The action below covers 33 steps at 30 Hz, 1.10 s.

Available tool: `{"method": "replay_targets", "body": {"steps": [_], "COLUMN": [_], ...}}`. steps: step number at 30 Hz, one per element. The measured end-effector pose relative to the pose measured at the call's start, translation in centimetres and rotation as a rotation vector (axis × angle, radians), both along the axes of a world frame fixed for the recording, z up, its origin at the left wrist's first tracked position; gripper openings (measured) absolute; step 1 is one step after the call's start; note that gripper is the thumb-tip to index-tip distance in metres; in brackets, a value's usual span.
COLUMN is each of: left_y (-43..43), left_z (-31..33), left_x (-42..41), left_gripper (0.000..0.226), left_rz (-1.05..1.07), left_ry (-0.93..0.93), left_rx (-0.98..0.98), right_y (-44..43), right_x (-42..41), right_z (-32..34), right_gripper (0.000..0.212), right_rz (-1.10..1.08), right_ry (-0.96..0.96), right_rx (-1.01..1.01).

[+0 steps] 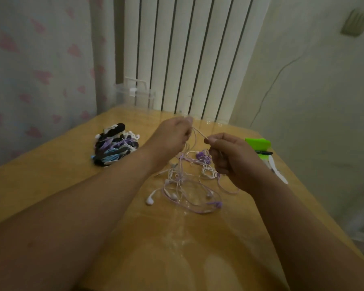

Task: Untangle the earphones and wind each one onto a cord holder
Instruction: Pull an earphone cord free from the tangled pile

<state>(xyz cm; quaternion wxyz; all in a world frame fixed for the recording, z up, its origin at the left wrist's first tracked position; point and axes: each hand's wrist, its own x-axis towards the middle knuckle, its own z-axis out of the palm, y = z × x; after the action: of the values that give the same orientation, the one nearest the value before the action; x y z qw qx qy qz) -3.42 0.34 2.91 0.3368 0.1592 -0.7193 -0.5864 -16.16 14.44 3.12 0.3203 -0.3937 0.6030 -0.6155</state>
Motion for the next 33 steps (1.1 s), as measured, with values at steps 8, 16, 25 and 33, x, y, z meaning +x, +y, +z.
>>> {"method": "replay_targets", "body": {"steps": [8,16,25,33], "left_y": [-3.7,-3.7,-3.8,-2.9], "left_z": [-2.3,-1.3,-0.8,0.0], "left_x": [1.4,3.9,5.4,5.1], "left_gripper": [0.036,0.039,0.032,0.037], "left_rz": [0.004,-0.139,-0.281,-0.292], "left_ry": [0.18,-0.207,-0.309,-0.001], "left_rx": [0.345,0.02,-0.02,0.083], "right_y": [1.4,3.3,4.7,4.2], "right_x": [-1.5,-2.3,-3.2,-0.7], "right_z": [-1.5,0.0,0.3,0.4], "right_gripper": [0.022,0.016,0.027,0.044], "right_rz": [0.155,0.113,0.259,0.113], "right_ry": [0.101,-0.003,0.012,0.453], "right_rx": [0.104,-0.128,-0.133,0.141]}}
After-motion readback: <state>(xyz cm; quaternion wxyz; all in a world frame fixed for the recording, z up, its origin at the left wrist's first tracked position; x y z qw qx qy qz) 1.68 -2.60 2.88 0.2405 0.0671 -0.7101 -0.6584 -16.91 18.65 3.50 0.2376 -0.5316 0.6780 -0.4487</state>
